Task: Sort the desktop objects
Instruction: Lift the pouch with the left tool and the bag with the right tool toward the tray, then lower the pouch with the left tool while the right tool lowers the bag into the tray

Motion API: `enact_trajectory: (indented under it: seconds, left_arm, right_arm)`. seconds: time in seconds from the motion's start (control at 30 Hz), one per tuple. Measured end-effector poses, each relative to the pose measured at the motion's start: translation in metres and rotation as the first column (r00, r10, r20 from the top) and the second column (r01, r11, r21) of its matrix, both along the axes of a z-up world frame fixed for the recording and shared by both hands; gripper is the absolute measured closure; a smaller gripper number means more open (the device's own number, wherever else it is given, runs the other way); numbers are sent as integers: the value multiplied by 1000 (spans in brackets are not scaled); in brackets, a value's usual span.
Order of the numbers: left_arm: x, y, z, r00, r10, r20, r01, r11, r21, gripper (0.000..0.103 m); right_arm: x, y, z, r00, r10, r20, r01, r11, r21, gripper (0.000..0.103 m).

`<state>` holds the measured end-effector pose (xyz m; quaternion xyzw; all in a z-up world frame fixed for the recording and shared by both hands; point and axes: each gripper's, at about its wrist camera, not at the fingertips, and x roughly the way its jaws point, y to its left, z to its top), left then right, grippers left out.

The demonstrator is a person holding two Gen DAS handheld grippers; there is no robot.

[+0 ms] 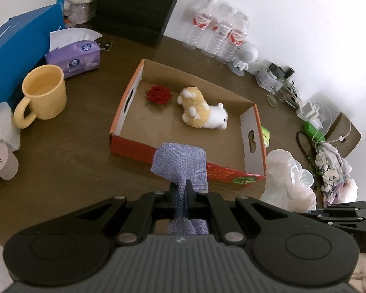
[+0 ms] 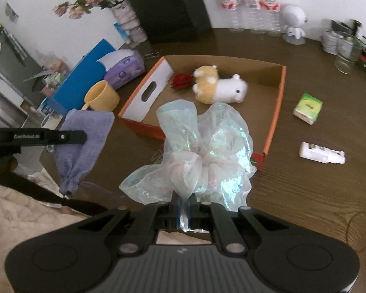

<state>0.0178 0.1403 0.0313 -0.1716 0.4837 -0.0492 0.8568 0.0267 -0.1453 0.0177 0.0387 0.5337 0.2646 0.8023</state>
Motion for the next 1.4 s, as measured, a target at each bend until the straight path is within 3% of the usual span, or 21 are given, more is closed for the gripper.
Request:
enact_trajectory:
  seconds: [0.27,0.67,1.0,1.27,1.4]
  left_arm:
    - [17,1,-4,999,-22,39,22,1000,-7,98]
    - [79,-5,-5,988,-57,145,54,998,26,98]
    - [150,-1,-41,996,-33,82,28,998,55,98]
    - [194,-2,-89,999,-24,-24,26,992,121,98]
    - [204,-11,-110,998,-37,-46,45,980,194,98]
  right_arm:
    - [18,8,1,1000,11,23,-10,1000,-11,99]
    - [64,23,-4,997,7,82,-4,999,-37,99]
    - [138,42,-43,997,-41,69,49,993,-109,99]
    - [168,55,-99,999,-48,-9,46,983,-175,99]
    - [174,61,-120,998,-54,-31,46,979,-198,99]
